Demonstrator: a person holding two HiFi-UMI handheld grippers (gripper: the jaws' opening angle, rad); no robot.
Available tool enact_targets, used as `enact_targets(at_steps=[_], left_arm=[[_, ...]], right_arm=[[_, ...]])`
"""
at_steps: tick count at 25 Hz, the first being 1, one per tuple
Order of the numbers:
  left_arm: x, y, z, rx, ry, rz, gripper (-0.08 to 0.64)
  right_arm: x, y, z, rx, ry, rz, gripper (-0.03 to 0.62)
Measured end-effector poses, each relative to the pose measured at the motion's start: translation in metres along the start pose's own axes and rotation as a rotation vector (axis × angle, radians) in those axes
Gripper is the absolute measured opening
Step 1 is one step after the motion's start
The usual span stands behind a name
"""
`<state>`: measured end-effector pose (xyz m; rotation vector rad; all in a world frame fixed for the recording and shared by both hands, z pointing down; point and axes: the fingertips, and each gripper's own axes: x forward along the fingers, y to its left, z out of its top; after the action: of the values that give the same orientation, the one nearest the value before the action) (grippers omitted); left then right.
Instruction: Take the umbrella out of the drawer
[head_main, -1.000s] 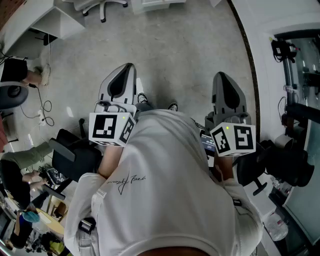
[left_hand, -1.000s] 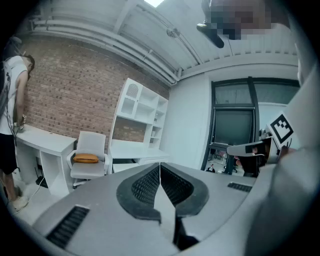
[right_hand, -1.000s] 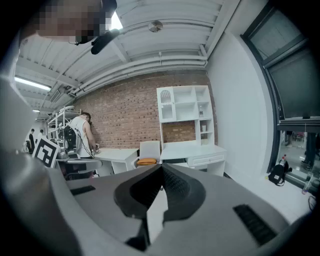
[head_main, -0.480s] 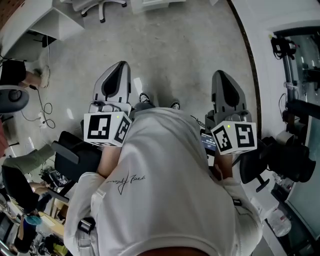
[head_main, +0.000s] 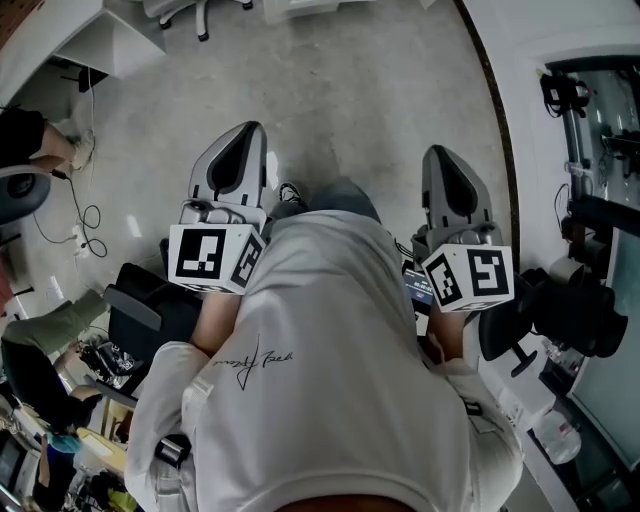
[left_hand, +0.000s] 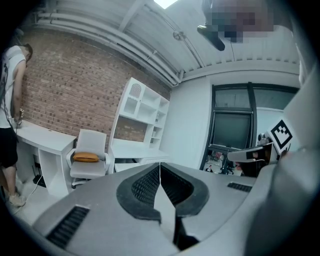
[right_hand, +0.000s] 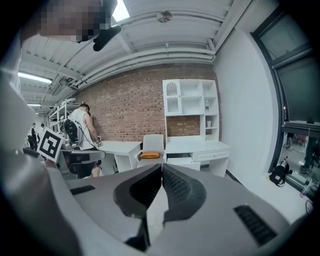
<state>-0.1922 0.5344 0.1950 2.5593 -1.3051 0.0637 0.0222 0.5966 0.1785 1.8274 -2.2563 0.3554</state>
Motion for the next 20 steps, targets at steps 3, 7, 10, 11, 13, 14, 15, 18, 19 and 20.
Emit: enact_targets(at_steps=[3, 7, 10, 11, 13, 14, 15, 18, 19, 20], left_arm=[[0.0, 0.002, -0.003, -0.008, 0.007, -0.003, 0.017], [0.01, -0.006, -0.009, 0.001, 0.036, -0.015, 0.017], [0.021, -0.007, -0.008, 0.013, 0.051, -0.007, 0.017], [0.025, -0.005, -0.008, 0.016, 0.055, 0.002, 0.017], [0.035, 0.0, -0.007, 0.013, 0.061, 0.024, 0.017], [0.041, 0.001, -0.006, 0.011, 0.064, 0.029, 0.017], [0.048, 0.002, -0.004, 0.009, 0.064, 0.029, 0.017], [0.07, 0.0, 0.006, 0.013, 0.058, 0.007, 0.017], [0.078, -0.001, 0.009, 0.01, 0.061, -0.006, 0.017], [0.086, -0.003, 0.011, 0.004, 0.066, -0.022, 0.017]], right_arm=[[0.002, 0.002, -0.002, -0.006, 0.017, 0.001, 0.025], [0.007, -0.005, -0.006, 0.001, 0.03, 0.018, 0.025], [0.019, -0.01, -0.007, 0.006, 0.033, 0.043, 0.025], [0.025, -0.012, -0.006, 0.006, 0.032, 0.05, 0.025], [0.037, -0.018, -0.002, 0.011, 0.025, 0.06, 0.025], [0.044, -0.022, 0.0, 0.019, 0.02, 0.064, 0.025], [0.049, -0.026, 0.004, 0.031, 0.014, 0.07, 0.025], [0.068, -0.039, 0.01, 0.055, 0.008, 0.084, 0.025], [0.075, -0.044, 0.011, 0.056, 0.01, 0.085, 0.025], [0.082, -0.048, 0.012, 0.059, 0.013, 0.088, 0.025]])
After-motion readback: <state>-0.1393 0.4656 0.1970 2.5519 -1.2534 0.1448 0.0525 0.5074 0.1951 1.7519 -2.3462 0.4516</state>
